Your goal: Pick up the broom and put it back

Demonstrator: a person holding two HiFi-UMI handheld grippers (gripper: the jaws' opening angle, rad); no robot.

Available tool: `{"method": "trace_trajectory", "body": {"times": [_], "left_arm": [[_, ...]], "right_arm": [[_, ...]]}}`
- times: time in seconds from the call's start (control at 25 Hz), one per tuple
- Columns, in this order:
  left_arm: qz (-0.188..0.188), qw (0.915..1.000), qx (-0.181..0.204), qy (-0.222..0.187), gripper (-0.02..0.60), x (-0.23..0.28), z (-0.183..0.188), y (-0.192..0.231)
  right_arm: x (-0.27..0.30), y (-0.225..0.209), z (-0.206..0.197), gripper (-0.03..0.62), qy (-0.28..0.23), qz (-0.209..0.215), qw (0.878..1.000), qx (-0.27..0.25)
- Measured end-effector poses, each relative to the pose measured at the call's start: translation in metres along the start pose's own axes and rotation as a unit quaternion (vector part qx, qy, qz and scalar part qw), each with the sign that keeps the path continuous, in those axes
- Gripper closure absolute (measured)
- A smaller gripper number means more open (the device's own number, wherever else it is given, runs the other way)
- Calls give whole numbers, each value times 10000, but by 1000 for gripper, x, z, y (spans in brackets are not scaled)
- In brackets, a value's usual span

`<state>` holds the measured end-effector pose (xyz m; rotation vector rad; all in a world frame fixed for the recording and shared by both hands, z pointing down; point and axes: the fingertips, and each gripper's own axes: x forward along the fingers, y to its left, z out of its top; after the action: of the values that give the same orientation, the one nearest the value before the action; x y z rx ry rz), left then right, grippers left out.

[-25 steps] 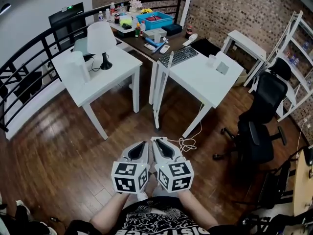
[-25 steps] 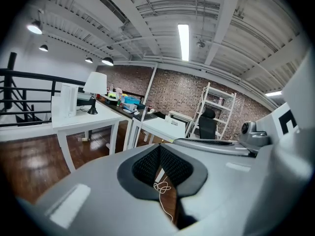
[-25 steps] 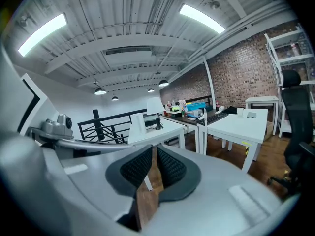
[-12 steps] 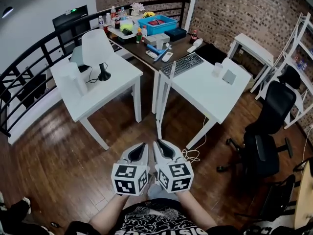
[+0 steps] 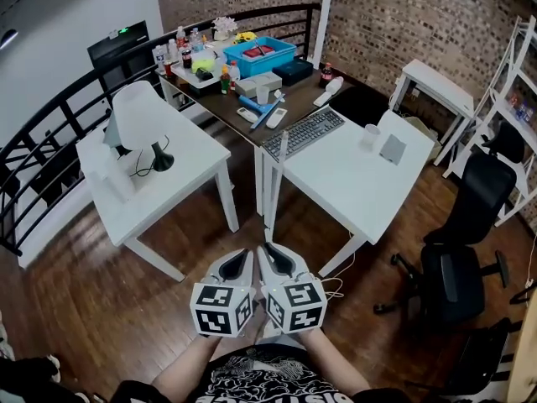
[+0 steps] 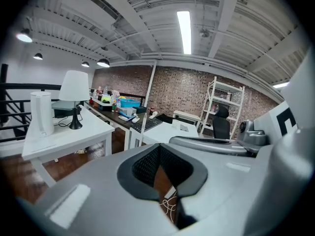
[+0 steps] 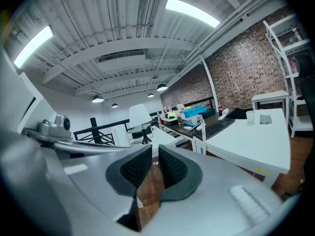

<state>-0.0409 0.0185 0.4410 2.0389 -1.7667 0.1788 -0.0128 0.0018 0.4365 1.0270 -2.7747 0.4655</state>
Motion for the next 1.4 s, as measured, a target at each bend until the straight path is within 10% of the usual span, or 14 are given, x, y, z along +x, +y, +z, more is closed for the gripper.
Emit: {"method": "trace_trajectory", "body": {"times": [1.4], "left_arm": [[-444, 9988, 200, 25, 577, 220, 87, 59]], "right_arm": [[170, -162, 55, 517, -62, -734, 9973, -6]]}}
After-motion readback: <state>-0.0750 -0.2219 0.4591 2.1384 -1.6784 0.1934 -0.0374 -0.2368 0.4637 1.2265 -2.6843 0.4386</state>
